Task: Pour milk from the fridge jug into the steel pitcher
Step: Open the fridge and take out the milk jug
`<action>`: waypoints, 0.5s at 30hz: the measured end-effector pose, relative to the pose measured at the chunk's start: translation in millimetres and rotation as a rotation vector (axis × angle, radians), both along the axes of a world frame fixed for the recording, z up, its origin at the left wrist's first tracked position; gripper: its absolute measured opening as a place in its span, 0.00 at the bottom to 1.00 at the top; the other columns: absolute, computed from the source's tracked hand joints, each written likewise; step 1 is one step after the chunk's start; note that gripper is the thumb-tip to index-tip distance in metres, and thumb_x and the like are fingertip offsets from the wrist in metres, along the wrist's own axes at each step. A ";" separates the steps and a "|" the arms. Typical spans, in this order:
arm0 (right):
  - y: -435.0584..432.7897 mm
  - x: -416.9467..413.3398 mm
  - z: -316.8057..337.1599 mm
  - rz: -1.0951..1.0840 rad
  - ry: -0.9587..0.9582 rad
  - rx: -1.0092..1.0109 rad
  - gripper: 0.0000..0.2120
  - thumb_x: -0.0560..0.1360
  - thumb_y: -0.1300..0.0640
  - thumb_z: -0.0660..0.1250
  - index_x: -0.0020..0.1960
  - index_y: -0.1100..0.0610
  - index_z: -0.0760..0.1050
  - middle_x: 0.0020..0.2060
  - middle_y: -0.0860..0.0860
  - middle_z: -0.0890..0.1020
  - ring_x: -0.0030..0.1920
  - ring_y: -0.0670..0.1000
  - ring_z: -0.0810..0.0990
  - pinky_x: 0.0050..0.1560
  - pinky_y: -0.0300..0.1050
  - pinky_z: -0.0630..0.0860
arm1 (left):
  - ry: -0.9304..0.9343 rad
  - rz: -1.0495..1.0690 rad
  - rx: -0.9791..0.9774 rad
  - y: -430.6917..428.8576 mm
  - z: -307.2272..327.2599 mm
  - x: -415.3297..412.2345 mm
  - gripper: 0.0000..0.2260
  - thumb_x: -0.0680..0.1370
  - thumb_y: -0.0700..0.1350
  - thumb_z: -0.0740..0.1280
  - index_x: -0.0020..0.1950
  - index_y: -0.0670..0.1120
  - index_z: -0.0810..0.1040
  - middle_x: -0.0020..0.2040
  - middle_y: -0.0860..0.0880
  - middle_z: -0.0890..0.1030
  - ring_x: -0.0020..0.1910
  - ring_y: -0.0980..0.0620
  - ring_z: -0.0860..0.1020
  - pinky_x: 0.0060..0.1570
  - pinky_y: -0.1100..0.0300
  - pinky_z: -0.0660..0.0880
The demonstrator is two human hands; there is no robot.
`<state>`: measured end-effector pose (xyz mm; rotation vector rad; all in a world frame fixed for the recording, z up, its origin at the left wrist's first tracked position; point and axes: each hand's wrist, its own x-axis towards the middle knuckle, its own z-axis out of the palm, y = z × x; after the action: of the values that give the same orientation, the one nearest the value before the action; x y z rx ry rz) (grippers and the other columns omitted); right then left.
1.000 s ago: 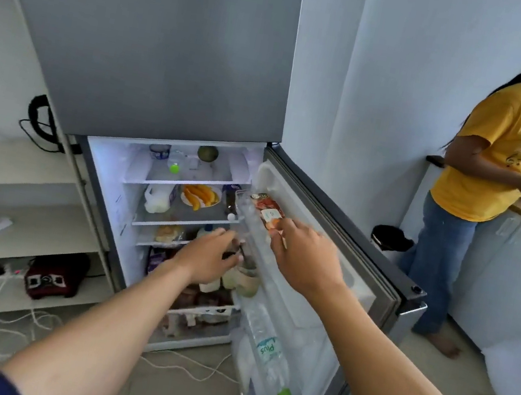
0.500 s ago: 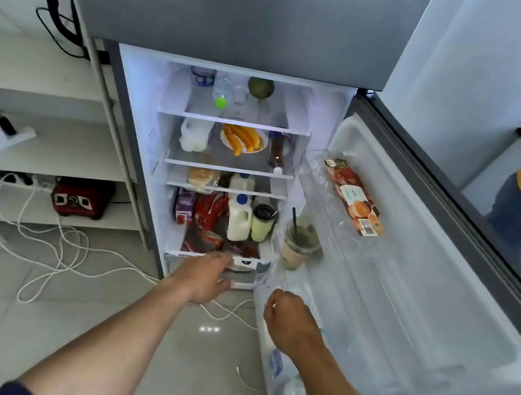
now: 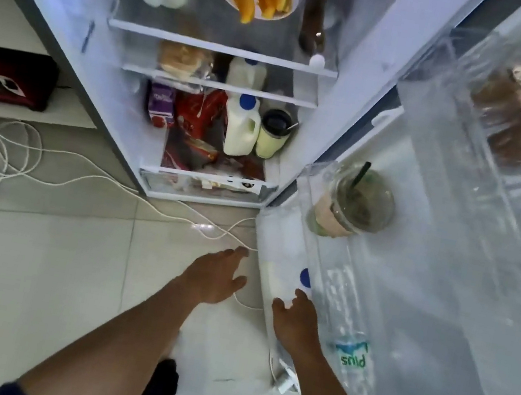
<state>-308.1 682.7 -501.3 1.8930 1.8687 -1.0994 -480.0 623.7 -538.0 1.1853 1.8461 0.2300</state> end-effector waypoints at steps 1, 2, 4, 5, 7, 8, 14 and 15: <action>3.1 -2.1 -10.2 -0.046 -0.001 -0.010 0.29 0.79 0.54 0.62 0.73 0.67 0.57 0.71 0.63 0.65 0.72 0.58 0.64 0.70 0.45 0.57 | -0.007 -0.008 -0.007 4.6 -10.6 -0.2 0.26 0.81 0.55 0.62 0.77 0.51 0.61 0.66 0.46 0.77 0.62 0.43 0.78 0.63 0.51 0.72; 5.5 -4.3 -17.8 -0.093 -0.003 -0.022 0.31 0.79 0.55 0.62 0.74 0.68 0.54 0.73 0.63 0.62 0.73 0.59 0.62 0.72 0.47 0.57 | -0.013 -0.014 -0.012 8.9 -18.0 -0.1 0.26 0.81 0.55 0.62 0.78 0.51 0.60 0.67 0.45 0.77 0.62 0.42 0.78 0.63 0.50 0.72; 9.3 -7.7 -38.2 -0.170 -0.026 -0.051 0.34 0.79 0.54 0.61 0.75 0.69 0.49 0.74 0.65 0.57 0.74 0.60 0.57 0.74 0.51 0.56 | -0.021 -0.031 -0.020 18.4 -37.5 -0.4 0.27 0.82 0.55 0.62 0.78 0.51 0.58 0.67 0.45 0.77 0.63 0.42 0.77 0.63 0.48 0.73; 9.6 -8.5 -49.0 -0.207 -0.031 -0.065 0.35 0.79 0.55 0.62 0.75 0.69 0.47 0.75 0.65 0.55 0.75 0.61 0.56 0.74 0.52 0.55 | -0.031 -0.045 -0.020 22.2 -47.6 0.2 0.27 0.82 0.54 0.62 0.78 0.51 0.58 0.67 0.45 0.77 0.64 0.42 0.77 0.62 0.48 0.73; 9.8 -10.9 -64.5 -0.308 -0.013 -0.081 0.37 0.79 0.54 0.63 0.76 0.68 0.45 0.75 0.64 0.53 0.75 0.61 0.55 0.74 0.53 0.55 | -0.048 -0.061 -0.012 29.1 -62.4 0.0 0.27 0.82 0.54 0.62 0.78 0.51 0.58 0.67 0.45 0.77 0.63 0.42 0.77 0.62 0.47 0.73; 9.4 -11.4 -73.2 -0.380 0.002 -0.084 0.38 0.78 0.54 0.64 0.76 0.67 0.45 0.75 0.62 0.54 0.75 0.61 0.56 0.74 0.53 0.57 | -0.064 -0.065 -0.015 31.6 -70.5 0.5 0.27 0.81 0.54 0.62 0.78 0.51 0.58 0.67 0.44 0.77 0.63 0.42 0.77 0.62 0.47 0.73; 17.2 -13.9 -107.1 -0.700 0.057 -0.104 0.24 0.77 0.54 0.65 0.66 0.65 0.62 0.60 0.66 0.74 0.58 0.65 0.76 0.62 0.58 0.73 | -0.109 -0.074 -0.046 37.6 -104.9 1.8 0.27 0.81 0.54 0.63 0.78 0.51 0.58 0.68 0.45 0.76 0.62 0.40 0.77 0.61 0.46 0.73; 18.7 -14.1 -109.4 -0.777 0.101 -0.119 0.24 0.77 0.55 0.66 0.67 0.64 0.62 0.59 0.65 0.75 0.55 0.64 0.78 0.60 0.59 0.74 | -0.110 -0.074 -0.048 37.4 -108.2 1.4 0.27 0.81 0.54 0.63 0.78 0.51 0.58 0.67 0.45 0.76 0.61 0.40 0.78 0.61 0.46 0.74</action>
<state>-322.2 701.4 -610.7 2.5986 1.0529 -1.4860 -478.6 661.0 -646.2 1.1825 1.7003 0.2033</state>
